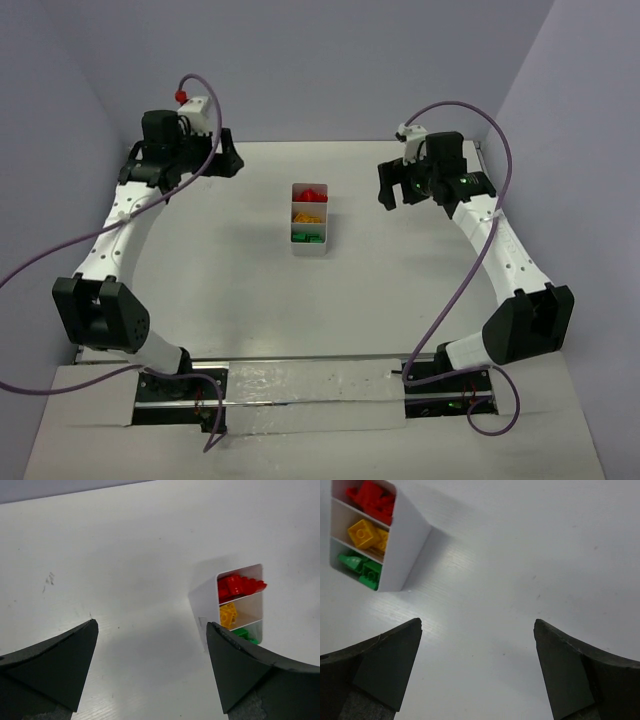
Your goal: Sort the legos into containers by color
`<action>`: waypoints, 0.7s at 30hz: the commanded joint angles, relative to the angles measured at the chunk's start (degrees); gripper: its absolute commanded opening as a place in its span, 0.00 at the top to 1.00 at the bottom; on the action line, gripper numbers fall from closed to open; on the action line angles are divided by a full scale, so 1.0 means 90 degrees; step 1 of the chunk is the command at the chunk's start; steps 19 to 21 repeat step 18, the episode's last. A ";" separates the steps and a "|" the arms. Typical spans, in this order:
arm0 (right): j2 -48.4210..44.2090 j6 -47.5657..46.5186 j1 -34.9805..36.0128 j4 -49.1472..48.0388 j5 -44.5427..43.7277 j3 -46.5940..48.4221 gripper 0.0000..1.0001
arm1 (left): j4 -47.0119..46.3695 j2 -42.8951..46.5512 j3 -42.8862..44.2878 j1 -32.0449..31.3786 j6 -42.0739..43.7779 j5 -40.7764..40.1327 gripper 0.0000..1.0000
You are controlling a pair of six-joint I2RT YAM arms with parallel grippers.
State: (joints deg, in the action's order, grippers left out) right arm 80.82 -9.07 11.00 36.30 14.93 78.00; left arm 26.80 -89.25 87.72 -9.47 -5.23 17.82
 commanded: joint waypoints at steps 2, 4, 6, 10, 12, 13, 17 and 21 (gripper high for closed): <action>0.0004 0.0548 -0.0362 -0.0342 -0.0985 -0.0219 0.00 | 0.0051 0.0462 -0.1072 0.0767 -0.0063 0.0256 0.01; 0.0034 0.0776 -0.0481 -0.0496 -0.1234 -0.0459 0.00 | -0.0019 0.0536 -0.1414 0.1042 -0.0017 0.0357 0.01; 0.0079 0.0966 -0.0569 -0.0543 -0.1397 -0.0581 0.00 | -0.0068 0.0531 -0.1714 0.1328 0.0097 0.0305 0.01; 0.0011 0.1246 -0.0704 -0.0761 -0.1323 -0.0936 0.00 | -0.0290 0.0560 -0.2357 0.1666 0.0283 0.0082 0.01; -0.0024 0.1290 -0.0706 -0.0809 -0.1326 -0.0999 0.00 | -0.0386 0.0637 -0.2561 0.1717 0.0298 -0.0050 0.01; -0.0033 0.1291 -0.0705 -0.0819 -0.1344 -0.1009 0.00 | -0.0467 0.0665 -0.2612 0.1725 0.0281 -0.0117 0.01; -0.0092 0.1373 -0.0715 -0.0820 -0.1372 -0.1015 0.00 | -0.0575 0.0808 -0.2682 0.1746 0.0254 -0.0238 0.01; -0.0102 0.1388 -0.0715 -0.0820 -0.1366 -0.1020 0.00 | -0.0575 0.0824 -0.2677 0.1746 0.0259 -0.0233 0.01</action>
